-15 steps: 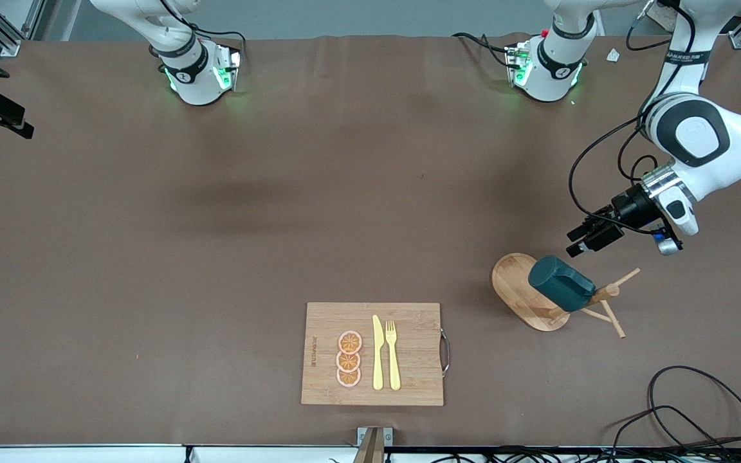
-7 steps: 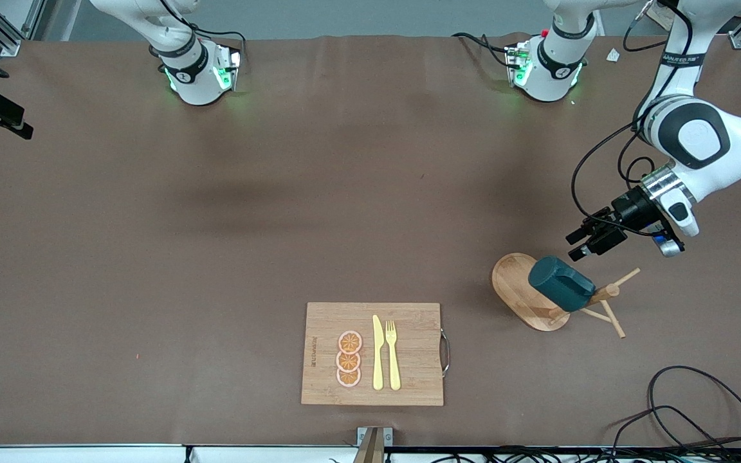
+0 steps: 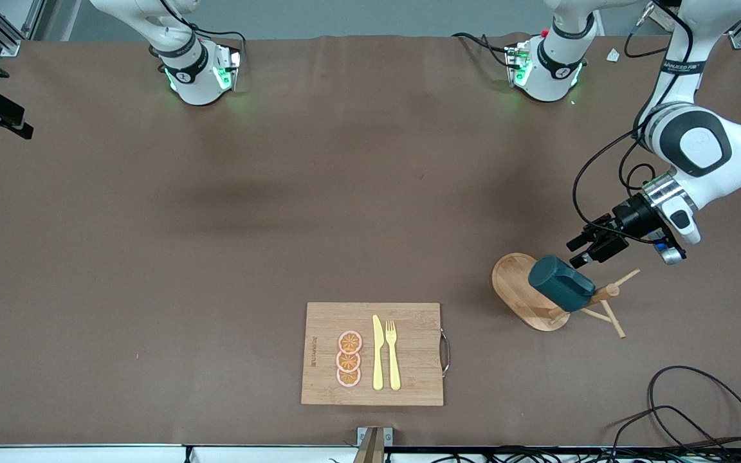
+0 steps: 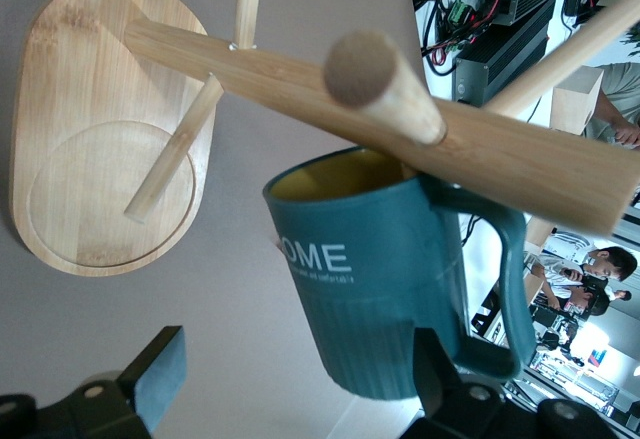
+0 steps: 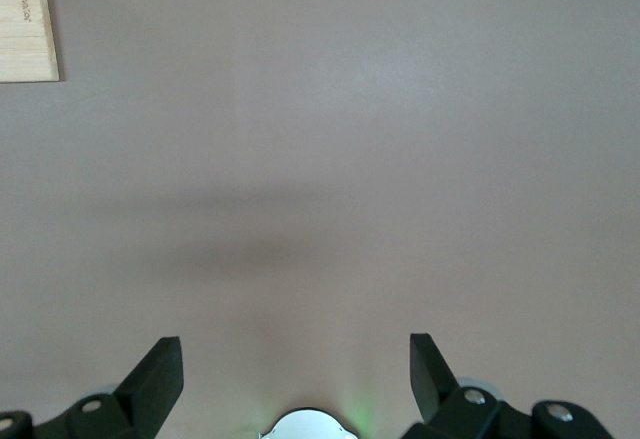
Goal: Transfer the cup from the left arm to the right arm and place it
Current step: 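Lower the left gripper onto the teal mug's rim and close it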
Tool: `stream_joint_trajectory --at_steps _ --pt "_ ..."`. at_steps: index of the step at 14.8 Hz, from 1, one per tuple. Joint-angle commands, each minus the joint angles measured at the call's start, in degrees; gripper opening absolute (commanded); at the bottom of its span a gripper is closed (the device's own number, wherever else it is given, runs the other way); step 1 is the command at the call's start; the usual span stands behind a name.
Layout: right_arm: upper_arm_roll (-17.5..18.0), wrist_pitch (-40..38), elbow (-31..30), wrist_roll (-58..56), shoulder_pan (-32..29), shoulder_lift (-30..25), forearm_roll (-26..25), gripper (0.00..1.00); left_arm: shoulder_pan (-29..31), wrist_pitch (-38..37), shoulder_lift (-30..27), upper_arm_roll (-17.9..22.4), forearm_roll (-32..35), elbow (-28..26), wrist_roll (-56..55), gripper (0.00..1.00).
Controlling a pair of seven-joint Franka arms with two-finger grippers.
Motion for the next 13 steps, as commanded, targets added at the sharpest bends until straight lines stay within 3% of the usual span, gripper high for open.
stream_joint_trajectory --at_steps 1,13 --pt "0.01 0.05 -1.38 -0.54 -0.12 -1.79 0.56 1.00 -0.03 0.62 0.81 -0.25 -1.59 1.64 0.39 1.00" --pt "0.01 0.13 -1.38 -0.54 -0.20 -1.80 0.56 1.00 -0.82 0.36 3.97 -0.61 -1.77 5.60 -2.86 1.00"
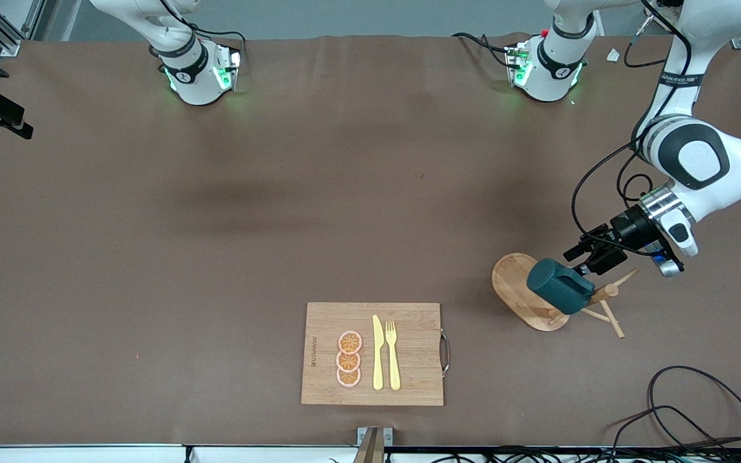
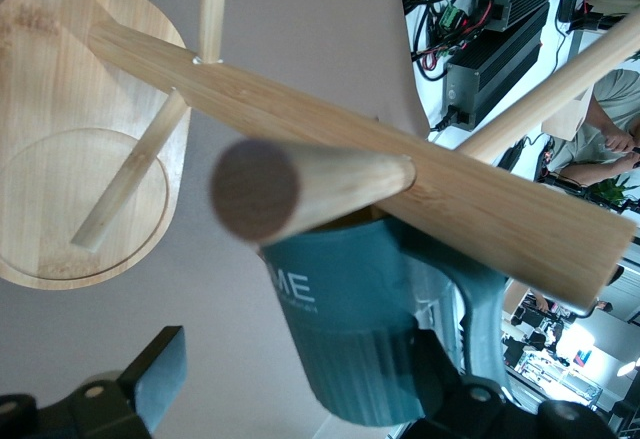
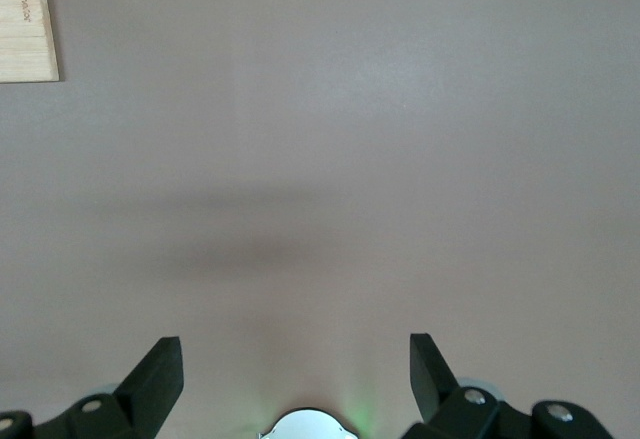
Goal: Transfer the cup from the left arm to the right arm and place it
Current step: 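Lower the left gripper onto the teal mug's rim and close it, then lift the teal mug off the stand peg with the left gripper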
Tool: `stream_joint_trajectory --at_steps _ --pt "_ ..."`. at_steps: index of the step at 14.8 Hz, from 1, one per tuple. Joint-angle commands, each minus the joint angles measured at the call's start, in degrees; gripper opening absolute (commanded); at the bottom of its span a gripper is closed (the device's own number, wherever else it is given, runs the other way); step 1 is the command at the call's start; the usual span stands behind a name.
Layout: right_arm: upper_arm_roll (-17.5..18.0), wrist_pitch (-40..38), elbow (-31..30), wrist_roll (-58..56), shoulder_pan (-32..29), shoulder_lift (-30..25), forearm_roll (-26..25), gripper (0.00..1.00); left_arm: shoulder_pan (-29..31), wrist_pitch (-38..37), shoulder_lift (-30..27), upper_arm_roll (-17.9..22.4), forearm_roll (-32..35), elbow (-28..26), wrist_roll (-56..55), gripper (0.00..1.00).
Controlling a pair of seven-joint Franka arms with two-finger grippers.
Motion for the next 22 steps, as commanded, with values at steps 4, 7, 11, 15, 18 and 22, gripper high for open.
stream_joint_trajectory --at_steps 4,7,11,15,18,22 --pt "0.04 0.05 -1.38 -0.54 -0.12 -1.78 0.56 1.00 -0.27 0.39 2.06 -1.22 -1.22 3.29 -3.38 1.00" --pt "0.04 0.14 -1.38 -0.54 -0.12 -1.78 0.56 1.00 -0.36 0.39 3.21 -1.31 -1.22 3.56 -3.38 1.00" --pt "0.04 0.14 -1.29 -0.63 -0.03 -1.78 0.47 1.00 -1.15 0.39 3.91 -1.31 -1.13 4.43 -3.55 1.00" --pt "0.30 0.23 -1.29 -0.54 0.23 -1.78 0.47 1.00 -1.67 0.39 4.44 -1.31 -1.13 4.79 -3.64 1.00" --pt "0.57 0.23 -1.29 -0.54 0.24 -1.70 0.47 1.00 -1.59 0.48 4.62 -1.31 -1.04 4.70 -3.64 1.00" --pt "0.74 0.23 -1.29 -0.54 0.24 -1.78 0.47 1.00 -1.41 0.48 4.27 -1.31 -1.04 4.52 -3.64 0.89"
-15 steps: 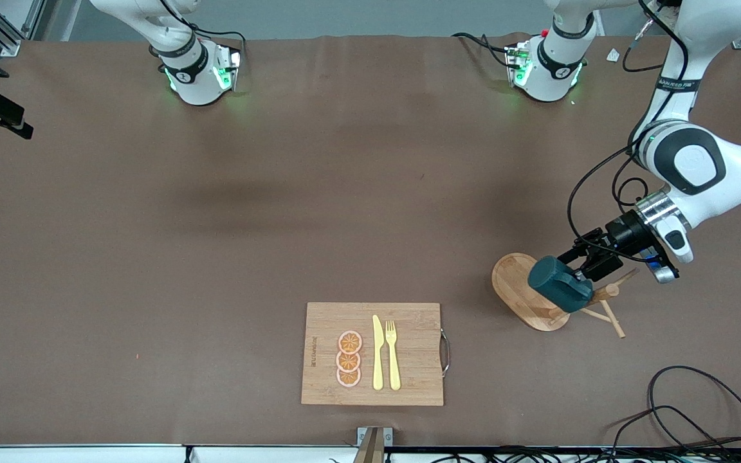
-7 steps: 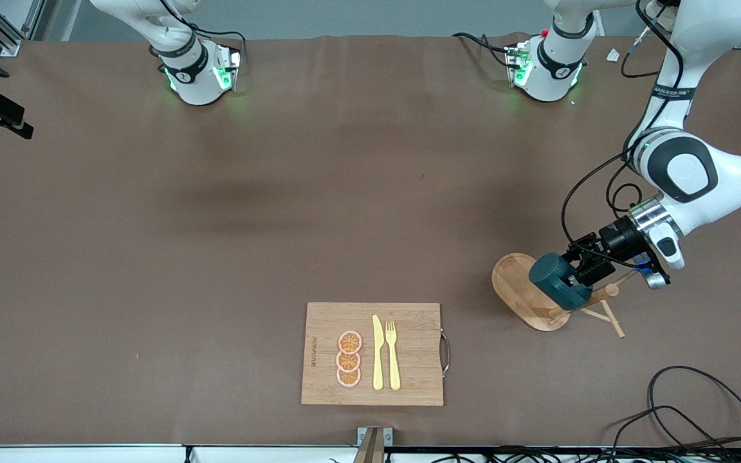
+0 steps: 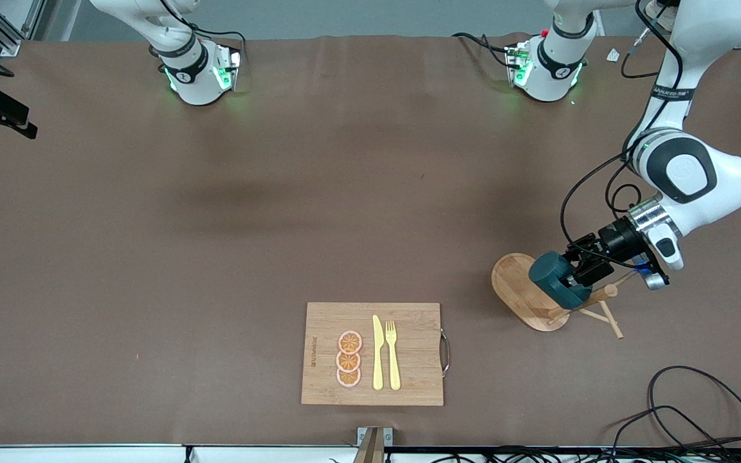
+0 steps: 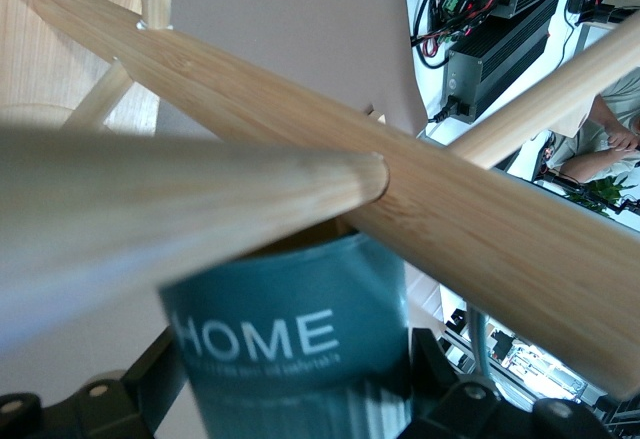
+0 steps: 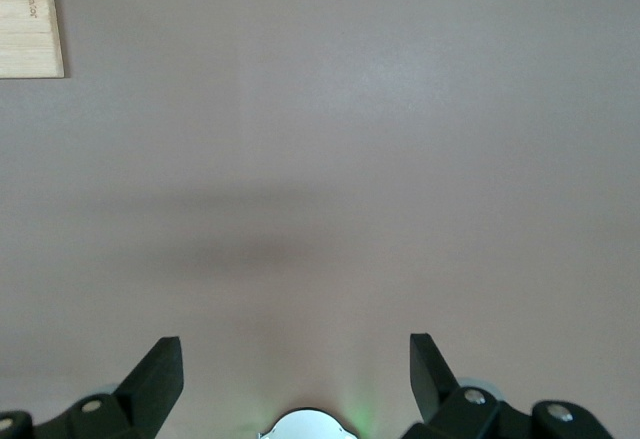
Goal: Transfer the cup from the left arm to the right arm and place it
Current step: 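Lift the teal mug off the stand peg with the left gripper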
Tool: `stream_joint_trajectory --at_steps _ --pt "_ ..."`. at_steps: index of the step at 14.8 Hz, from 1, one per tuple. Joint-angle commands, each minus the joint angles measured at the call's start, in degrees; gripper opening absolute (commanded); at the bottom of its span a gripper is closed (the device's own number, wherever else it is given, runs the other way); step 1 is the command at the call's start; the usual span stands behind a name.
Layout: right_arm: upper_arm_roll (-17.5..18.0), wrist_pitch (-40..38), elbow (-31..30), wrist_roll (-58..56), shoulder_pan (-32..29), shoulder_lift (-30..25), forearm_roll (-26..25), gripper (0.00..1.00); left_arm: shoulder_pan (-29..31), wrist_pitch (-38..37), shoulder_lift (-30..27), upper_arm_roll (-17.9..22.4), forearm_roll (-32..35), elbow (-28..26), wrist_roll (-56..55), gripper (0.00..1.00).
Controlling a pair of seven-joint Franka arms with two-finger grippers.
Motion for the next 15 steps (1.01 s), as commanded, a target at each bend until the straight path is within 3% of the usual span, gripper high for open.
stream_joint_trajectory --at_steps 1,4,9,15 --pt "0.00 0.14 -1.30 -0.49 0.15 -1.76 0.47 1.00 -0.18 0.48 0.34 -0.20 -0.93 0.32 -0.34 0.82" --pt "0.00 0.23 -1.30 -0.49 0.15 -1.76 0.47 1.00 0.00 0.30 -0.63 -0.11 -0.84 -0.03 -0.34 0.69" --pt "-0.08 0.14 -1.30 -0.49 0.06 -1.76 0.47 1.00 -0.18 0.21 -3.35 -0.28 0.30 -1.43 -3.76 0.68" --pt "-0.08 0.32 -1.30 -0.49 0.06 -1.76 0.47 1.00 -0.35 -1.36 -8.01 -1.77 9.08 -2.23 -13.76 0.69"
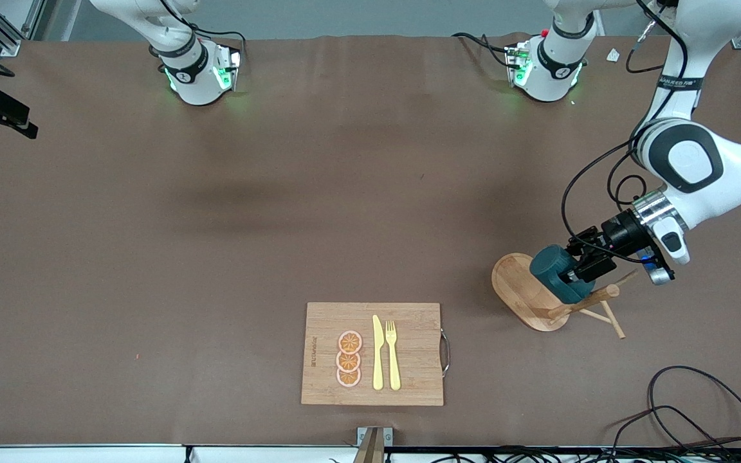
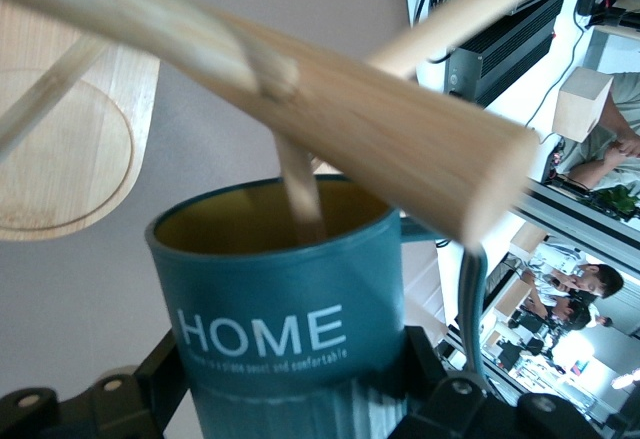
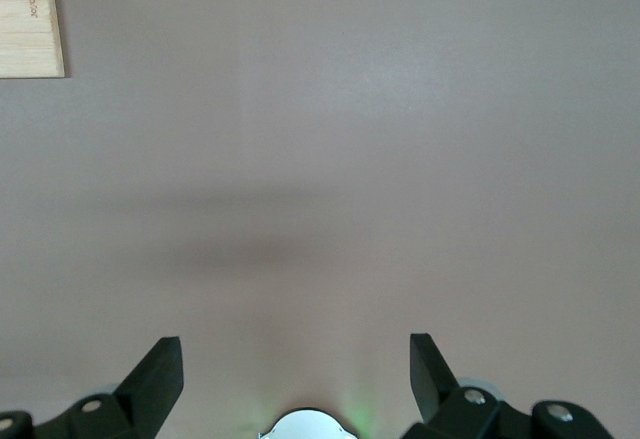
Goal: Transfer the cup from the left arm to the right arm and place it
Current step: 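Lift the teal mug off the stand peg with the left gripper, then carry the teal mug with the left gripper toward the table middle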
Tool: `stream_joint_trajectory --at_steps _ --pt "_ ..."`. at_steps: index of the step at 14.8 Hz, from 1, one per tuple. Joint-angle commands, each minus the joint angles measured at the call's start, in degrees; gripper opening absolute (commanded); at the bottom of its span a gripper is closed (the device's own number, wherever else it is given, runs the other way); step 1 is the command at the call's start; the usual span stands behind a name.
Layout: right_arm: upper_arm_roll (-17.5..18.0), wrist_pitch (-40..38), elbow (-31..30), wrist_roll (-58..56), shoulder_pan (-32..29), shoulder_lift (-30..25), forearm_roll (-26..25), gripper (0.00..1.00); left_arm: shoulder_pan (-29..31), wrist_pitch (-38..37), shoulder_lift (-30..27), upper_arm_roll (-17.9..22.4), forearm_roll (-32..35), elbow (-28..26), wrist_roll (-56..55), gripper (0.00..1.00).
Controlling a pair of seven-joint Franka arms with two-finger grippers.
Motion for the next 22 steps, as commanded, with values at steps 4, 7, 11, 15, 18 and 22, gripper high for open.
stream_joint_trajectory --at_steps 4,7,11,15,18,22 --pt "-0.10 0.40 -1.30 -0.58 0.14 -1.74 0.47 1.00 -0.28 -1.05 -6.09 -5.58 9.32 -1.20 -13.98 0.69" --pt "-0.19 0.14 -1.30 -0.58 -0.12 -1.74 0.47 1.00 -0.36 1.84 -6.27 -10.59 12.32 0.12 -21.19 0.69" --pt "-0.19 0.40 -1.30 -0.58 -0.03 -1.74 0.38 1.00 -3.08 15.44 -3.38 -18.06 17.32 0.56 -26.74 0.68" --pt "-0.19 0.40 -1.30 -0.49 -0.03 -1.74 0.38 1.00 -15.36 35.98 5.75 -18.08 24.87 2.49 -26.75 0.69" --pt "-0.19 0.48 -1.30 -0.58 -0.03 -1.66 0.21 1.00 -23.46 45.00 14.10 -16.68 29.89 7.75 -26.58 0.70" --pt "-0.19 0.40 -1.22 -0.58 -0.03 -1.74 0.21 1.00 -37.33 45.01 22.36 -5.19 40.79 17.93 -26.58 0.70"
